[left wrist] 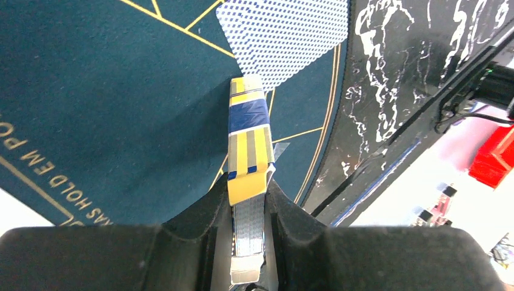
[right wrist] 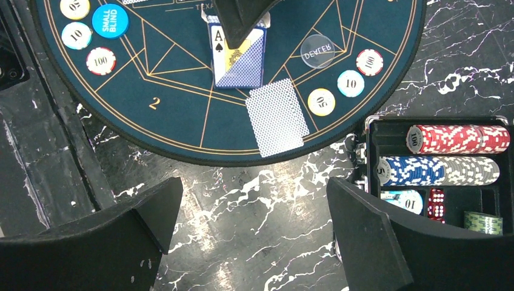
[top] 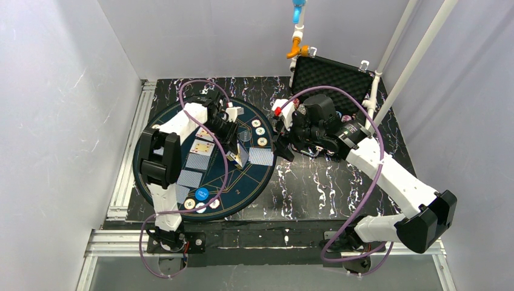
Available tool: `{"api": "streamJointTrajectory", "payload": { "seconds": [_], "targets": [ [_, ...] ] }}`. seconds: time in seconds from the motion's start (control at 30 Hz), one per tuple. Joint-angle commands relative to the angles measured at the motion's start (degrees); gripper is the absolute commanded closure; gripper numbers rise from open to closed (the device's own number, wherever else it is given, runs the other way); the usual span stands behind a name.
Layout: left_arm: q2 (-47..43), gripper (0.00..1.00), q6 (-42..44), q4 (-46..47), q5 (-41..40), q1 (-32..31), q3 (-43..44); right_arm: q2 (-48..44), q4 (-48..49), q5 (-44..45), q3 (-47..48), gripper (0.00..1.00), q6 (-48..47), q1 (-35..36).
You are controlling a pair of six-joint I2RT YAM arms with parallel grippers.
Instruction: Distribute texas hold em gaming equipment
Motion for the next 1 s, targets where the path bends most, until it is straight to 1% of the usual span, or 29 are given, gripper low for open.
{"api": "streamJointTrajectory", "payload": {
  "seconds": [0.0, 0.17, 0.3, 0.4, 0.57, 0.63, 0.77, 0.8, 0.87, 0.9, 0.93, 0.97],
  "targets": [
    [0.23, 0.96, -1.21, 3.24, 7.37, 0.42, -1.76, -0.72, -0.21, -0.27, 1.73, 0.02, -0.73, -0.4],
    [1.03, 0.95, -0.75, 3.88, 5.89, 2.14, -3.44, -0.52, -0.41, -0.32, 1.92, 0.02, -0.87, -0.44],
    [0.82, 0.83, 0.14, 4.18, 3.43, 3.28, -4.07, -0.67, -0.23, -0.49, 1.43, 0.02, -0.86, -0.42],
    [0.95, 0.78, 0.6, 4.23, 1.45, 3.76, -3.97, -0.63, -0.02, -0.64, 1.18, 0.02, -0.8, -0.4],
    [1.04, 0.55, 0.94, 4.23, -0.11, 4.22, -4.0, -0.5, 0.16, -0.72, 1.08, 0.02, -0.77, -0.38],
    [0.77, 0.49, 1.03, 4.23, -0.85, 4.3, -3.92, -0.56, 0.1, -0.68, 1.04, 0.02, -0.78, -0.4],
    [0.5, 0.45, 0.97, 4.22, -3.36, 5.04, -3.29, -0.65, 0.12, -0.77, 0.91, 0.02, -0.8, -0.38],
    [0.4, 0.41, 1.05, 4.11, -4.1, 5.25, -2.91, -0.57, 0.2, -0.86, 0.83, 0.02, -0.78, -0.38],
    [0.38, 0.38, 1.82, 3.3, -4.54, 5.54, -1.85, -0.6, 0.38, -0.88, 0.73, 0.02, -0.73, -0.38],
    [0.12, 0.35, 2.35, 2.73, -4.64, 5.56, -1.23, -0.68, 0.42, -0.86, 0.65, 0.02, -0.69, -0.38],
    [-0.15, 0.26, 2.77, 2.21, -4.65, 5.56, -0.6, -0.7, 0.53, -0.88, 0.58, 0.02, -0.69, -0.4],
    [-0.72, 0.23, 3.18, 1.55, -4.66, 5.56, 0.33, -0.74, 0.56, -0.79, 0.56, 0.02, -0.69, -0.4]
  ]
}}
